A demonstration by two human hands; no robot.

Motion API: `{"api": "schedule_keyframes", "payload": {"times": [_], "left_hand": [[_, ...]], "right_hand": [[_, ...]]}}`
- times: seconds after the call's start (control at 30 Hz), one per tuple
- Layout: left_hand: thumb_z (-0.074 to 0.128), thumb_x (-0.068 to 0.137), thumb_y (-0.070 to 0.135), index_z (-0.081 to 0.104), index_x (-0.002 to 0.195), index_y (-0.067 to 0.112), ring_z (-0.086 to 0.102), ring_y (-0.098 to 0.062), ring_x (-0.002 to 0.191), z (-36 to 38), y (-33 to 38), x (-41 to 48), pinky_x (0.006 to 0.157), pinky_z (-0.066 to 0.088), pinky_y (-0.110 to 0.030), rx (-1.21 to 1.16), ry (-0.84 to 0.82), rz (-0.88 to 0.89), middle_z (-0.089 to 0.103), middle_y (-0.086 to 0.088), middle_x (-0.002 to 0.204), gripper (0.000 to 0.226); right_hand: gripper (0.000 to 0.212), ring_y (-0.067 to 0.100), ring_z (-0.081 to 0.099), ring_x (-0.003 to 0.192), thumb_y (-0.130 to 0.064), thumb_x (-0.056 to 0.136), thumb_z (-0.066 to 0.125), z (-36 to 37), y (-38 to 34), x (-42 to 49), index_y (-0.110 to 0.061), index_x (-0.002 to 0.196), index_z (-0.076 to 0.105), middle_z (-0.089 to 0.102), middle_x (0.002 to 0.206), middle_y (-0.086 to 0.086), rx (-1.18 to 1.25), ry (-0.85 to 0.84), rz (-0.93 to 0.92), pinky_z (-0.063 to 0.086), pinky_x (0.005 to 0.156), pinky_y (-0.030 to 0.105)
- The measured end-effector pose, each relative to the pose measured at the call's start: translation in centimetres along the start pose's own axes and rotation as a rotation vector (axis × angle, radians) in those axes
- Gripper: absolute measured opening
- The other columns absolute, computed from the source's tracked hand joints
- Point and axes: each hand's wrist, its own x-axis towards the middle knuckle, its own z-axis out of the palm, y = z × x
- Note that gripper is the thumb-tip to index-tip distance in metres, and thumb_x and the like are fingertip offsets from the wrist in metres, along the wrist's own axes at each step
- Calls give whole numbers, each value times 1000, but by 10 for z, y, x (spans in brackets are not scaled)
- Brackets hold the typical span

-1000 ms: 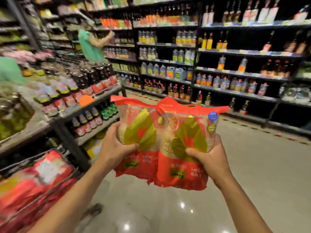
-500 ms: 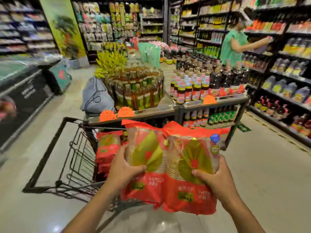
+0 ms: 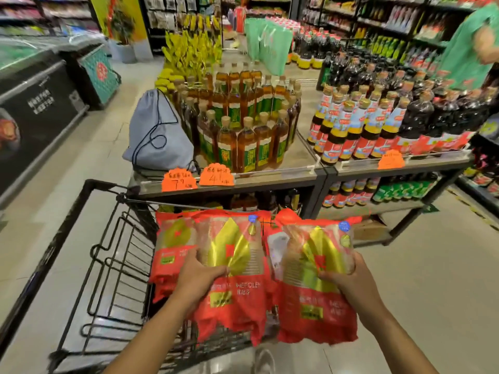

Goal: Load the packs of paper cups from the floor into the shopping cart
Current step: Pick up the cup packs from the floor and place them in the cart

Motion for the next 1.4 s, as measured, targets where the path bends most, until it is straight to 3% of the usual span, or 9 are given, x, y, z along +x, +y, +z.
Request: {"api": "schedule_keyframes", "payload": {"times": [0.2, 0.4, 0.5, 0.57, 0.7, 0.87, 0.97, 1.07, 1.4], "left_hand": [[93, 54, 16, 54, 113, 12, 66, -16, 80, 62, -13, 138, 64, 50, -28, 33, 3, -232, 70, -6, 102, 71], [80, 75, -10, 58, 91, 14, 66, -7, 56, 95, -42, 202, 47, 49, -16, -4, 72, -371, 74, 6, 67, 35], [88, 69, 9, 54, 123, 7, 71, -14, 78, 93, -51, 212, 66, 56, -25, 20, 74, -394, 73, -11, 106, 64], [87, 58, 27, 48, 137, 6, 67, -22, 96, 89, -48, 217, 87, 55, -33, 57, 91, -383, 68, -10, 116, 90], [74, 49, 55, 50, 137, 11, 64, -26, 115, 82, -69, 227, 102, 53, -46, 252, 91, -306, 64, -8, 126, 101], [69, 79, 53, 44, 144, 11, 47, -30, 134, 67, -1, 198, 113, 41, -45, 638, -30, -18, 50, -10, 141, 81], [52, 85, 58, 36, 153, 10, 34, -31, 147, 55, 42, 177, 122, 28, -43, 852, -81, 222, 38, -12, 159, 85], [45, 85, 59, 42, 150, 11, 48, -35, 138, 42, 83, 153, 115, 39, -50, 1024, -45, 523, 48, -14, 153, 81], [46, 92, 58, 50, 146, 7, 48, -40, 135, 25, 172, 0, 112, 37, -58, 970, -119, 1266, 51, -20, 149, 74]], "right_hand": [[90, 26, 71, 94, -47, 28, 94, 35, 81, 185, -26, 107, 55, 72, 106, 5, -132, -93, 210, 59, 84, 50], [104, 28, 70, 99, -58, 29, 90, 85, 158, 292, -21, 119, 55, 72, 110, 6, -251, -190, 313, 58, 88, 50], [103, 26, 69, 101, -70, 36, 91, 97, 172, 308, -24, 120, 54, 71, 113, 3, -324, -195, 300, 56, 90, 49], [89, 28, 65, 104, -55, 54, 92, 105, 142, 298, -16, 123, 53, 67, 116, 6, -411, -196, 282, 52, 87, 41], [96, 39, 59, 113, -72, 60, 68, 116, 106, 275, -9, 132, 51, 63, 122, 17, -651, -121, 156, 48, 88, 44], [82, 37, 52, 127, -49, 82, 71, 129, 34, 239, -12, 150, 43, 58, 137, 17, -793, -67, -58, 43, 102, 45], [80, 37, 49, 133, -62, 82, 44, 133, -12, 210, -10, 144, 50, 55, 143, 18, -872, -42, -200, 42, 109, 49], [76, 37, 42, 142, -57, 84, 46, 130, -63, 163, -16, 149, 47, 49, 151, 16, -953, 37, -349, 34, 116, 55], [74, 35, 39, 145, -61, 90, 50, 82, -131, -53, -21, 152, 44, 42, 158, 15, -1152, 571, -336, 31, 116, 56]]}}
